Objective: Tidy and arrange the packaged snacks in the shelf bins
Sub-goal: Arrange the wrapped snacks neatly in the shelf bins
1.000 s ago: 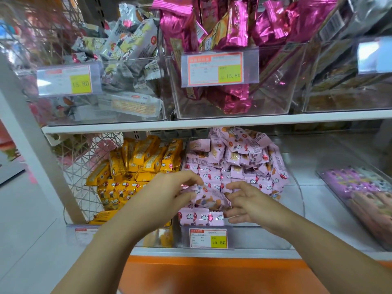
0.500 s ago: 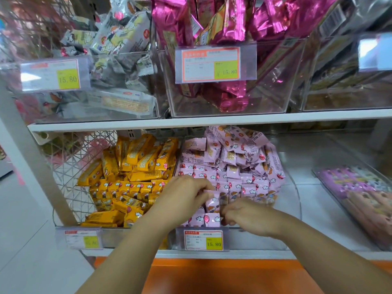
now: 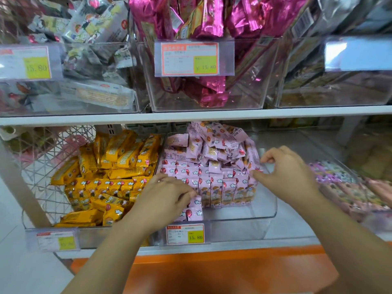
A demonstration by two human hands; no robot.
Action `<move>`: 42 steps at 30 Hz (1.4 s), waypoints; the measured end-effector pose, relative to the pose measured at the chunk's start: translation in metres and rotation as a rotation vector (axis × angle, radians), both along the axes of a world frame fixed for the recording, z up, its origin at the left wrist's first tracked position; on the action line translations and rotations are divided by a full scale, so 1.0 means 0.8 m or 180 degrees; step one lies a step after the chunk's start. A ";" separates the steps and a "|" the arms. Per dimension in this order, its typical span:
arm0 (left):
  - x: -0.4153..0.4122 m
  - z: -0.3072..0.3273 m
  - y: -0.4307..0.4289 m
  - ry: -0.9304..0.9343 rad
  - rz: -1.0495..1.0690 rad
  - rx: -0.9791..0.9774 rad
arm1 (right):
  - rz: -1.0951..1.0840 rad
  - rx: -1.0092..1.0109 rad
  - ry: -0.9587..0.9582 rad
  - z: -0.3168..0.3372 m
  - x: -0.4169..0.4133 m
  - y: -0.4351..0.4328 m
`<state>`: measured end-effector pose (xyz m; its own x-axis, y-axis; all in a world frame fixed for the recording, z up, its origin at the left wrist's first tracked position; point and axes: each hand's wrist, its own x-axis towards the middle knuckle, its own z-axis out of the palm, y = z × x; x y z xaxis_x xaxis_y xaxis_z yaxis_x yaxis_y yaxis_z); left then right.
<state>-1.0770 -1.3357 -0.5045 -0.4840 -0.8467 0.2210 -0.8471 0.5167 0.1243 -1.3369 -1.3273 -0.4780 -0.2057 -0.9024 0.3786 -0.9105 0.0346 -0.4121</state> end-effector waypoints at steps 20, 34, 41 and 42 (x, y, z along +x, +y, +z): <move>0.007 -0.002 0.005 0.0357 0.0021 -0.0068 | 0.0652 -0.0871 -0.1503 0.033 0.007 0.069; 0.014 -0.018 0.003 0.0679 -0.0239 -0.0294 | 0.2115 0.0530 -0.0830 0.010 0.073 0.012; 0.021 -0.022 0.009 0.0675 -0.0333 -0.0474 | 0.2156 0.0248 -0.0701 0.003 0.100 -0.004; 0.023 -0.023 0.011 0.0665 -0.0320 -0.0466 | 0.2122 0.0291 -0.0702 0.004 0.099 -0.004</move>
